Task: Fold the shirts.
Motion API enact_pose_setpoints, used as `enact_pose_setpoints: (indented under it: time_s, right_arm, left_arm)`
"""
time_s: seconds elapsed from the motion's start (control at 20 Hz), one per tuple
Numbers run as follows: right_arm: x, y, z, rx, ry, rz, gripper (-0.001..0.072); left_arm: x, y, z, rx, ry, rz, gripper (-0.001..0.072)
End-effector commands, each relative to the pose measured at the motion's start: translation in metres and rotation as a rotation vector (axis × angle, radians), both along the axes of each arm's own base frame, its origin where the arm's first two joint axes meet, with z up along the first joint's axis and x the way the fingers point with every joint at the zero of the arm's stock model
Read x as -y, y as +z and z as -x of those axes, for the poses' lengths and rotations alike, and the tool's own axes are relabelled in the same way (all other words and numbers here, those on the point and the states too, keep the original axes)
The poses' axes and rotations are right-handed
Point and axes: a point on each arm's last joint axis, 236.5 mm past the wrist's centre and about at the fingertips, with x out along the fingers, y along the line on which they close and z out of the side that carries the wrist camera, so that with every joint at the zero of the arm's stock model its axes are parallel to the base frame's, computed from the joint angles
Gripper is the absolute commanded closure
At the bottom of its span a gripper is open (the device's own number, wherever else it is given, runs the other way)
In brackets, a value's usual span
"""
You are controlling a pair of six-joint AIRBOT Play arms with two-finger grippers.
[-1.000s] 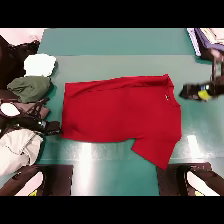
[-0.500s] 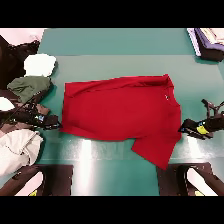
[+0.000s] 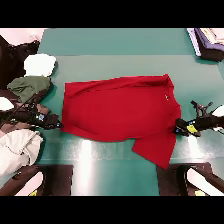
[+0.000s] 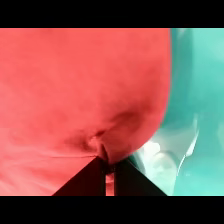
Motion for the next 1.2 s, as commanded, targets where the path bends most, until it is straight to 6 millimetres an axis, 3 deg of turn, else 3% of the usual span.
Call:
enact_pose_setpoints:
  time_s: [0.0, 0.05, 0.15, 0.25, 0.4, 0.5, 0.65, 0.75, 0.85, 1.0, 1.1, 1.15]
  right_arm:
    - [0.002, 0.023, -0.031, 0.128, 0.023, 0.042, 0.0695]
    - [0.004, 0.042, -0.046, 0.199, 0.032, 0.063, 0.0695]
    - [0.009, 0.096, -0.082, 0.391, 0.041, 0.118, 0.0696]
    - [0.01, 0.174, -0.115, 0.638, 0.043, 0.178, 0.0696]
    - [0.008, 0.31, -0.137, 1.026, 0.027, 0.265, 0.0696]
    - [0.004, 0.399, -0.126, 1.263, 0.007, 0.31, 0.0696]
    - [-0.001, 0.508, -0.082, 1.539, -0.022, 0.363, 0.0696]
    - [-0.008, 0.563, -0.041, 1.687, -0.031, 0.394, 0.0696]
    - [-0.013, 0.6, -0.006, 1.789, -0.037, 0.422, 0.0696]
    - [-0.018, 0.642, 0.035, 1.9, -0.048, 0.467, 0.0696]
    - [-0.006, 0.651, 0.041, 1.871, -0.061, 0.566, 0.0697]
    - [0.002, 0.651, 0.038, 1.824, -0.067, 0.617, 0.0697]
  left_arm:
    - [-0.001, 0.008, -0.008, 0.031, 0.002, -0.004, 0.0677]
    - [-0.003, 0.02, -0.018, 0.07, 0.003, -0.009, 0.0678]
    - [-0.006, 0.065, -0.05, 0.205, 0.002, -0.024, 0.0677]
    - [-0.005, 0.127, -0.078, 0.365, -0.005, -0.022, 0.0677]
    - [0.008, 0.255, -0.103, 0.681, -0.018, 0.023, 0.0678]
    - [0.018, 0.344, -0.097, 0.904, -0.035, 0.047, 0.0678]
    - [0.033, 0.464, -0.054, 1.223, -0.076, 0.056, 0.0677]
    - [0.041, 0.523, -0.013, 1.403, -0.1, 0.042, 0.0678]
    - [0.049, 0.568, 0.03, 1.563, -0.109, 0.05, 0.0678]
    - [0.055, 0.609, 0.085, 1.738, -0.074, 0.096, 0.0678]
    - [0.056, 0.621, 0.109, 1.805, -0.059, 0.1, 0.0678]
    - [0.056, 0.621, 0.11, 1.81, -0.064, 0.09, 0.0678]
